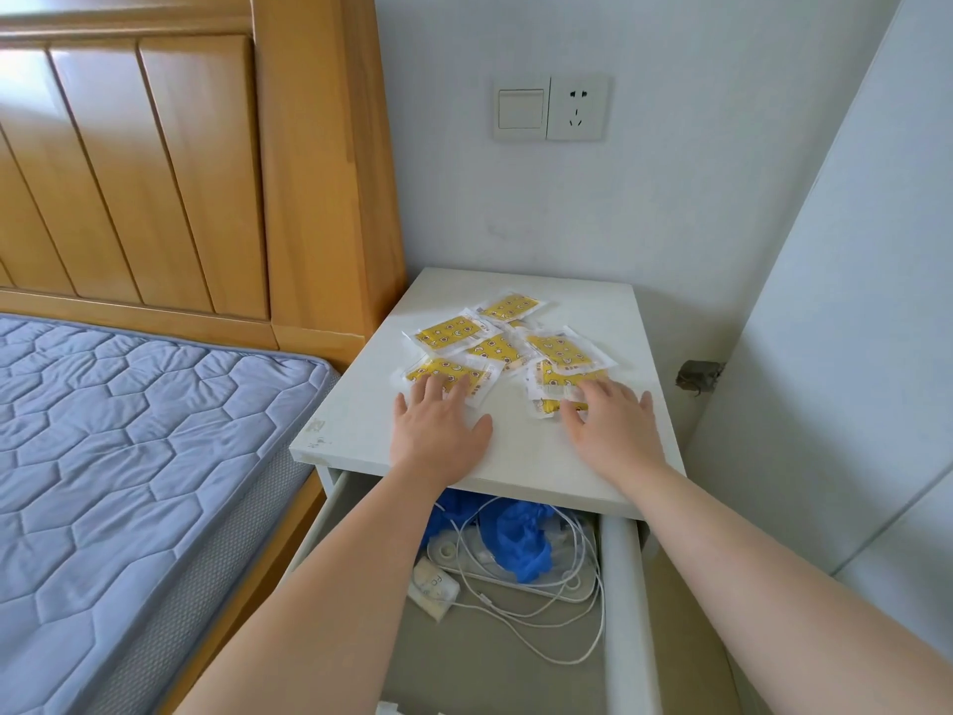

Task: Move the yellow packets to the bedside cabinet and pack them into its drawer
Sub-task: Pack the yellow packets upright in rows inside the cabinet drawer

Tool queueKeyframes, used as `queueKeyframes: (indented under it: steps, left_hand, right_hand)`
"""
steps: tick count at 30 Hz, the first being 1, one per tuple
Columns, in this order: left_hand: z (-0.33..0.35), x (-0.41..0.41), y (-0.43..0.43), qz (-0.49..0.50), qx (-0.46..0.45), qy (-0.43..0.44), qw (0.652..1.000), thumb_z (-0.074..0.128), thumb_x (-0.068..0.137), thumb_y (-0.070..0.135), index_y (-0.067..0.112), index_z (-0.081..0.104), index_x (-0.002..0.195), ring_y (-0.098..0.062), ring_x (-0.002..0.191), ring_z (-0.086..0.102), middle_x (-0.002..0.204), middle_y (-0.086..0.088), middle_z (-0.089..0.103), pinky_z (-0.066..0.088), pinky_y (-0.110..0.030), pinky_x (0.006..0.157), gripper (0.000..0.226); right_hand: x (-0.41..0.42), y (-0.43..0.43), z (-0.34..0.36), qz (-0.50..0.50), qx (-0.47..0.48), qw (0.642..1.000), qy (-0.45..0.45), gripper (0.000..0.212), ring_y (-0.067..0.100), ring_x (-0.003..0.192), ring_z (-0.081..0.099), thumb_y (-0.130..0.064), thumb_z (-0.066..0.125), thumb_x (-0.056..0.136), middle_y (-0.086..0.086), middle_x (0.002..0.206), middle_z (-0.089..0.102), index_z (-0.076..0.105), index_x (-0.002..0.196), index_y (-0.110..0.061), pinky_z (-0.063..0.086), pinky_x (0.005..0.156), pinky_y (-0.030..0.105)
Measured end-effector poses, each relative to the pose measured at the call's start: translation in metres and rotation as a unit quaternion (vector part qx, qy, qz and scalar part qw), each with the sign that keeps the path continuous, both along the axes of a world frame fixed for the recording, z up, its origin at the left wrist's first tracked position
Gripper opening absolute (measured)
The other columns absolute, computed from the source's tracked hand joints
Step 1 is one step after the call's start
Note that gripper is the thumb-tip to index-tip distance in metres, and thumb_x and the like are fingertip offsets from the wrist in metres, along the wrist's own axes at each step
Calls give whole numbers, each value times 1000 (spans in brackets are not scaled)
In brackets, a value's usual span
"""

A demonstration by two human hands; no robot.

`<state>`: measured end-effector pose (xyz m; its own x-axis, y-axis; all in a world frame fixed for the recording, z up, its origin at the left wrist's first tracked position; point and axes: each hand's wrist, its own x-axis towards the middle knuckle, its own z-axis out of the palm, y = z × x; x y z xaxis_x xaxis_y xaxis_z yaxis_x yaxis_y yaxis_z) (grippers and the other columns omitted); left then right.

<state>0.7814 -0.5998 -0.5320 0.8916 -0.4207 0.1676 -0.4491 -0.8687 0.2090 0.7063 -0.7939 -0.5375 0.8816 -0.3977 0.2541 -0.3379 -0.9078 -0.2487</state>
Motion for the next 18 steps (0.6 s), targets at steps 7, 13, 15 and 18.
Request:
queueKeyframes:
  steps: [7,13,15,18]
  left_hand:
    - [0,0,1,-18,20,39,999,25,95,57,33,10,152,-21,148,-8,162,2,1,0,-49,119,63]
    - [0,0,0,-23,36,41,998,23,95,57,34,10,152,-21,148,-7,162,2,0,1,-50,118,63]
    - [0,1,0,-24,30,41,998,25,95,57,34,11,152,-21,148,-6,162,2,1,2,-50,118,63]
    - [0,0,0,-28,7,19,999,30,94,54,33,19,149,-19,147,4,159,4,15,10,-48,118,60]
  right_hand:
    - [-13,9,4,44,56,979,-193,29,22,72,46,-27,49,86,-4,69,48,53,61,-12,44,74,38]
    - [12,0,19,1,146,981,-127,37,23,123,40,-30,54,91,6,129,48,55,120,-8,35,102,34]
    - [30,-6,34,-16,154,985,-83,49,25,128,37,-35,53,91,8,135,44,47,131,-7,32,105,36]
    - [59,-16,47,-41,167,985,14,65,28,132,36,-47,50,89,8,138,42,37,141,-11,32,107,41]
